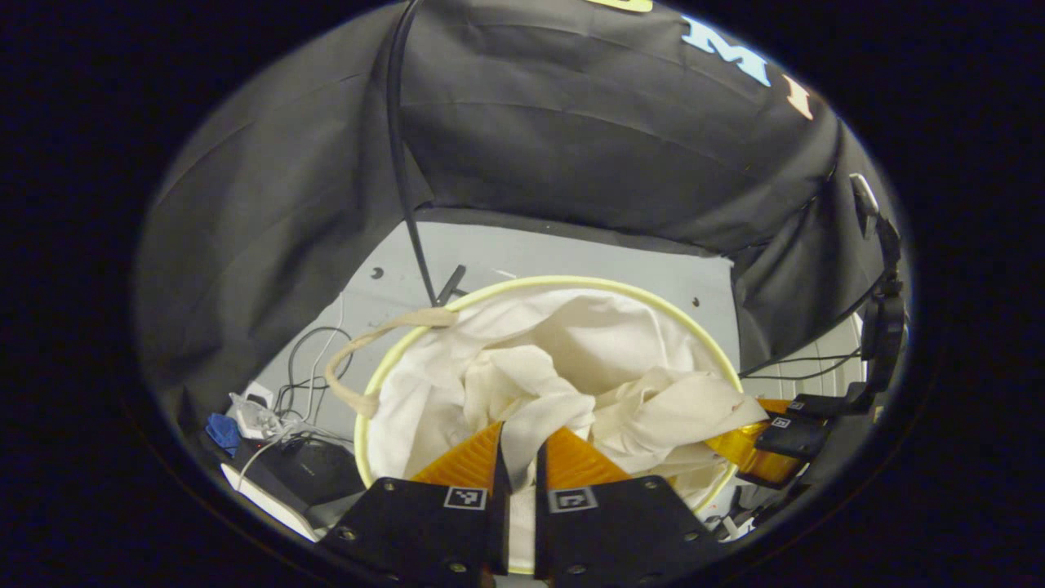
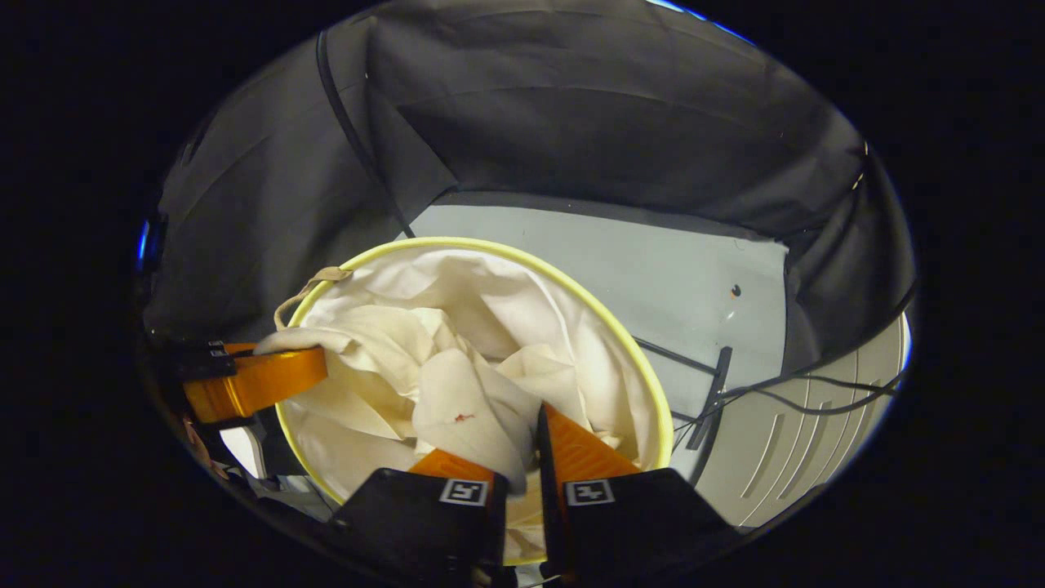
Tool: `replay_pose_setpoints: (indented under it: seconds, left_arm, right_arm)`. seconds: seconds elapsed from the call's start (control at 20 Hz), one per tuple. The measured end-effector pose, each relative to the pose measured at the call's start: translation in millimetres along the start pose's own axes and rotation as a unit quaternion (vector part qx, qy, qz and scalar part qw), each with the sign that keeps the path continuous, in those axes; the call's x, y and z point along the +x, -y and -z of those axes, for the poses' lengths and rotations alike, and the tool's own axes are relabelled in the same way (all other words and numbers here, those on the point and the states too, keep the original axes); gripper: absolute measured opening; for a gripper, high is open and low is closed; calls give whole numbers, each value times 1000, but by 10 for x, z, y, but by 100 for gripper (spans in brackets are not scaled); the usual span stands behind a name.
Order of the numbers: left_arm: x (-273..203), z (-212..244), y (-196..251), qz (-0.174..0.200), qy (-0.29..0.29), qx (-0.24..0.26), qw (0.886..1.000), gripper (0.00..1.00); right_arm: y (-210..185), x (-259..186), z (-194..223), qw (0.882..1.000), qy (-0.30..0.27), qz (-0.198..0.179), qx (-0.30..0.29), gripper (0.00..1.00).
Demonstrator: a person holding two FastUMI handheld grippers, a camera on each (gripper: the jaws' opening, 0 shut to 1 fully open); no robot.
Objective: Grasp the clothes on the hanger with both hands and then place them into the laundry hamper below.
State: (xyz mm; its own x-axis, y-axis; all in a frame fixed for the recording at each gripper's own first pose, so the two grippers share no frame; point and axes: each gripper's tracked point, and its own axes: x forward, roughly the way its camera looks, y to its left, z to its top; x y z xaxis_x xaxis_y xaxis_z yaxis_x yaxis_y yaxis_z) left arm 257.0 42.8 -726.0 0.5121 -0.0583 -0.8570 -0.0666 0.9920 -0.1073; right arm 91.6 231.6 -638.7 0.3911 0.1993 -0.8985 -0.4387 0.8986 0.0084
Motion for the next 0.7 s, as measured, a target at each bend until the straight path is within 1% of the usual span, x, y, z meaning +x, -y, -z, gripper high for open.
replay_pose_setpoints:
  seconds: [0.05,0.1,0.15,0.2,0.3,0.35,0.45,0.6,0.7]
  left_arm:
    - [0,20,-9,0,0,-4,1000,31]
    - [-30,50,-1,-1,-5,-10,1000,46]
    - [-57,88,-12,-3,-10,-16,1000,61]
    - [-99,126,-57,-11,-13,-19,1000,67]
    - [-249,167,-115,-25,-10,-15,1000,87]
    - [-356,176,-95,-28,-6,-9,1000,96]
    - [-650,186,-26,-35,4,8,999,97]
    - [-1077,79,70,-55,29,38,997,97]
    - [-1403,-35,259,-65,55,39,996,97]
  right_arm:
    - [-31,-6,7,1000,-6,-11,2,29]
    - [-39,-32,55,1000,-13,-16,0,32]
    - [-43,-74,63,1000,-16,-21,-4,43]
    - [-51,-131,65,1000,-15,-25,-7,61]
    - [1,-309,48,1000,-8,-25,-8,96]
    - [25,-425,29,1000,-4,-29,-3,98]
    - [98,-657,-32,999,14,-31,1,98]
    - [291,-1108,-229,997,72,-17,-9,98]
    - [347,-1415,-279,996,92,-18,-3,98]
